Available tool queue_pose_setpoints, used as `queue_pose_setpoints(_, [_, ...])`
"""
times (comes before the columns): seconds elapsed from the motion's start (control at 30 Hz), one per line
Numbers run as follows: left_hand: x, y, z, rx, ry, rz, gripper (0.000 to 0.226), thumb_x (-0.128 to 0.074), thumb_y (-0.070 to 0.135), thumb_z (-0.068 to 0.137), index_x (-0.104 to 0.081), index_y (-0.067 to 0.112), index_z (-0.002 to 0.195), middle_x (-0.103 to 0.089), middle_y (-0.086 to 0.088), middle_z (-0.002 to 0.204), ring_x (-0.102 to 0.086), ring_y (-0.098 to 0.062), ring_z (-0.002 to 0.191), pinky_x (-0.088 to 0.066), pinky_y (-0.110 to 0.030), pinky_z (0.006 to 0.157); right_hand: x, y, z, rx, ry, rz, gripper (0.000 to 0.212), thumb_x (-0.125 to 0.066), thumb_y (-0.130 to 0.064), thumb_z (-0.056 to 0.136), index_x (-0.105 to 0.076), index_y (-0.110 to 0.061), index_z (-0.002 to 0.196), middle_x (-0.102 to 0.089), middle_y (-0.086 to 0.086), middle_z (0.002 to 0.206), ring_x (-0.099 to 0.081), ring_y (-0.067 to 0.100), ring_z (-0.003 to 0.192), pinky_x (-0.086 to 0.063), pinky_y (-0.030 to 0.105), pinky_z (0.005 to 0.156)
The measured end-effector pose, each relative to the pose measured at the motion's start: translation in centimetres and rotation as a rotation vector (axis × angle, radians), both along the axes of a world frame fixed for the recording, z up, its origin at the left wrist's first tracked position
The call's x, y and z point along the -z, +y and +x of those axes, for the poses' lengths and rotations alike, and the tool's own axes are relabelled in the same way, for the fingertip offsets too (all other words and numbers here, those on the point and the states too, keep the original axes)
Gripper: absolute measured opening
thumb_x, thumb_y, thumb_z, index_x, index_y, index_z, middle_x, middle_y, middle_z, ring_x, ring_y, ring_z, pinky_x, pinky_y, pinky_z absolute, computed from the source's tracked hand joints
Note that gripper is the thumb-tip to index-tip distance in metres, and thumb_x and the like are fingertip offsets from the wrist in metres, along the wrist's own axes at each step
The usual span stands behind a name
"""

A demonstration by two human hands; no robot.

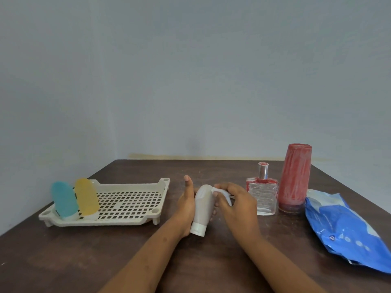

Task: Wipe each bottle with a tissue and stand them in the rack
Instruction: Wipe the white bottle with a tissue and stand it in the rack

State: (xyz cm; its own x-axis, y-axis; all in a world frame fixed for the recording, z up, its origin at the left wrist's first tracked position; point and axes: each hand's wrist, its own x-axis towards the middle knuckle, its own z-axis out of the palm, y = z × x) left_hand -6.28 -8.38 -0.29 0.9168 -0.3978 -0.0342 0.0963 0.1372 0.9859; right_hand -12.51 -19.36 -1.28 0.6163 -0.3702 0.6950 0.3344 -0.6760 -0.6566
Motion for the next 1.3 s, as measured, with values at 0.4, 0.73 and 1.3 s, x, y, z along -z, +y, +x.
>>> queue_pose_setpoints(0.4, [-0.1,-0.3,-0.2,0.001,-0.02,-0.005,0.086,-0.016,0.074,0.085,-0.07,0.007,0.086,-0.066,-0.018,0.062,-0.061,-0.025,0.049,-0.051,-0.027,0.047,0.0,-0.6,0.5,0.077,0.054,-0.114,0.005,-0.065,-0.013,0.085,-0.069,-0.012,0.088,-0.062,-0.004,0.089,-0.05,-0.003,0.077,-0.033,-0.001,0.07])
queue_pose_setpoints(0.73, [0.4,0.0,0.4,-0.036,-0.053,0.064,0.08,-0.021,0.077,0.076,-0.07,0.017,0.094,-0.075,-0.012,0.084,-0.071,-0.023,0.076,-0.056,-0.033,0.068,-0.1,0.6,-0.2,-0.151,0.003,-0.188,0.014,-0.059,-0.023,0.082,-0.071,-0.02,0.088,-0.059,-0.022,0.091,-0.054,-0.002,0.095,-0.04,0.008,0.082])
queue_pose_setpoints(1.3, [-0.3,0.0,-0.3,0.045,-0.051,0.03,0.078,-0.014,0.071,0.087,-0.068,0.015,0.093,-0.068,-0.014,0.065,-0.063,-0.022,0.053,-0.052,-0.029,0.049,-0.2,0.0,0.2,-0.143,0.081,-0.013,0.026,-0.055,-0.036,0.092,-0.068,-0.022,0.111,-0.066,-0.014,0.109,-0.06,-0.004,0.096,-0.045,0.011,0.082])
